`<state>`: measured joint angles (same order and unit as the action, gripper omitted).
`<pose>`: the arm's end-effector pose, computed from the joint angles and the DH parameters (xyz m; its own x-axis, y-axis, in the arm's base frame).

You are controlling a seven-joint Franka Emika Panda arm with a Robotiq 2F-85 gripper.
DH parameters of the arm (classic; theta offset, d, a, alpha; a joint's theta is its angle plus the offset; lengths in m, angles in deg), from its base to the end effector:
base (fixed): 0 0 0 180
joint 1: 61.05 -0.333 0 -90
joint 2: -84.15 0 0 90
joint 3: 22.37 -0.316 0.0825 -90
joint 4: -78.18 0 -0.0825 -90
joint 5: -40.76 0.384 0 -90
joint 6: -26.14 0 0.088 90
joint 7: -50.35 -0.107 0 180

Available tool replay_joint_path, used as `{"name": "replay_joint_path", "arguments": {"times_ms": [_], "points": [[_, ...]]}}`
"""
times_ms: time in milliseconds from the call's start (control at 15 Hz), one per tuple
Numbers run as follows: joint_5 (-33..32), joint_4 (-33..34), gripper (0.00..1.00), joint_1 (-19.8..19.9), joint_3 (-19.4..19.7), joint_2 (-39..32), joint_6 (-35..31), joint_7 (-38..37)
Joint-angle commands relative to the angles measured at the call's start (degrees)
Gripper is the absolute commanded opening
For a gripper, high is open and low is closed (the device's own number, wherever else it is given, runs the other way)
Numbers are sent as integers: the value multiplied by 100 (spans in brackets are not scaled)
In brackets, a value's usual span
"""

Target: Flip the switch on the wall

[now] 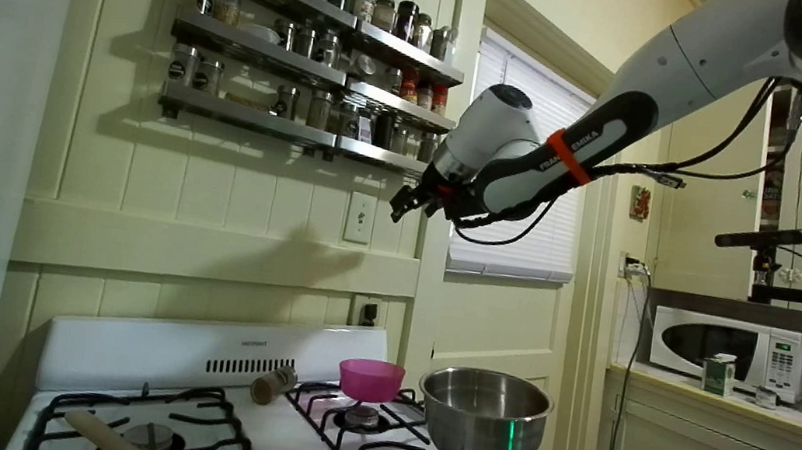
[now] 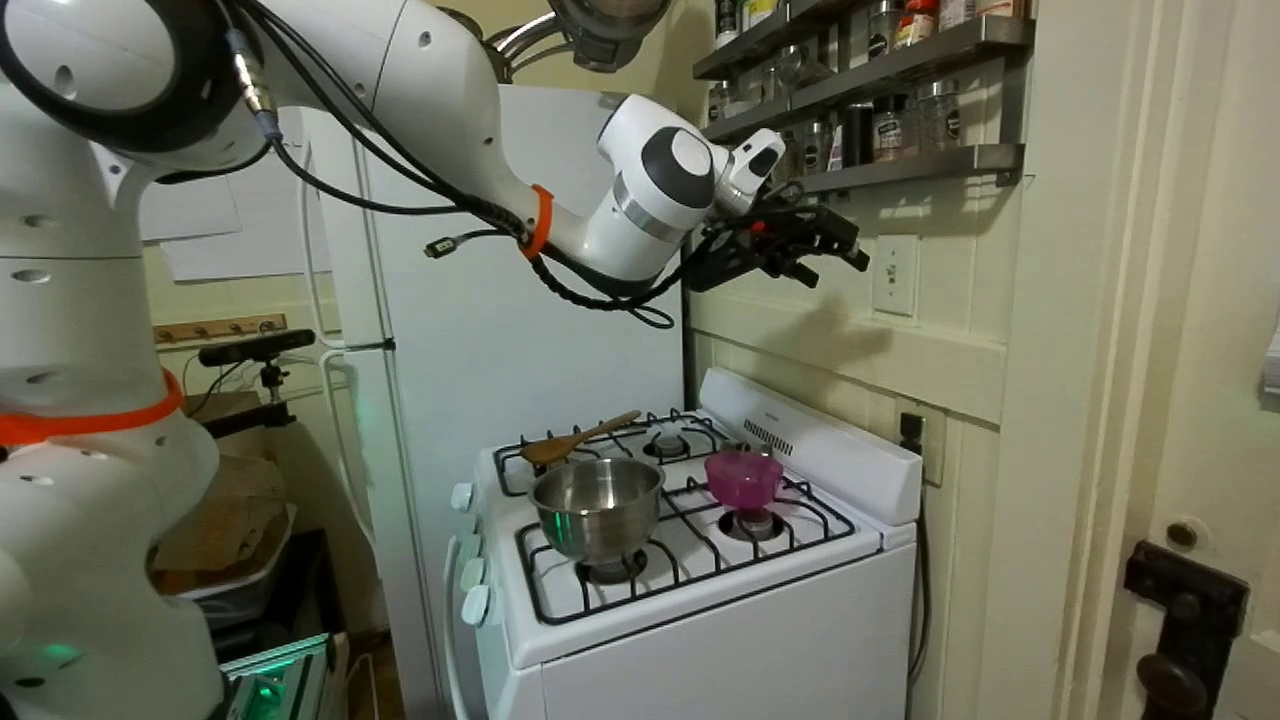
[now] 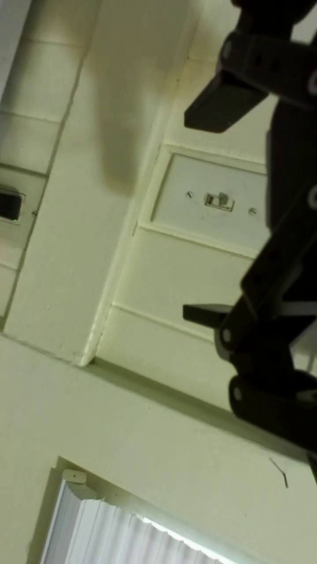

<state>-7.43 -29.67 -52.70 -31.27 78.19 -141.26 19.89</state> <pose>0.6287 0.0487 0.5489 0.5476 0.2812 0.7881 0.0330 -0.9483 0.3155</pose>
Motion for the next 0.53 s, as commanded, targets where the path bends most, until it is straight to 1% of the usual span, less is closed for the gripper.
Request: {"name": "replay_joint_path", "arguments": {"times_ms": [0,133,200,267,333,400,467], "points": [[-960,462,100,-51,254,-169,-407,-977],[-1530,830,100,-93,379,-330,-635,-1666],[-1787,1022,75,-126,416,-440,-712,-1951],[-1978,1191,73,-159,438,-547,-803,-2234],[-2174,1367,66,-195,458,-662,-871,-2530],[-2307,1513,56,-236,459,-788,-911,-2752],[-2405,1628,49,-272,453,-896,-916,-2954]]}}
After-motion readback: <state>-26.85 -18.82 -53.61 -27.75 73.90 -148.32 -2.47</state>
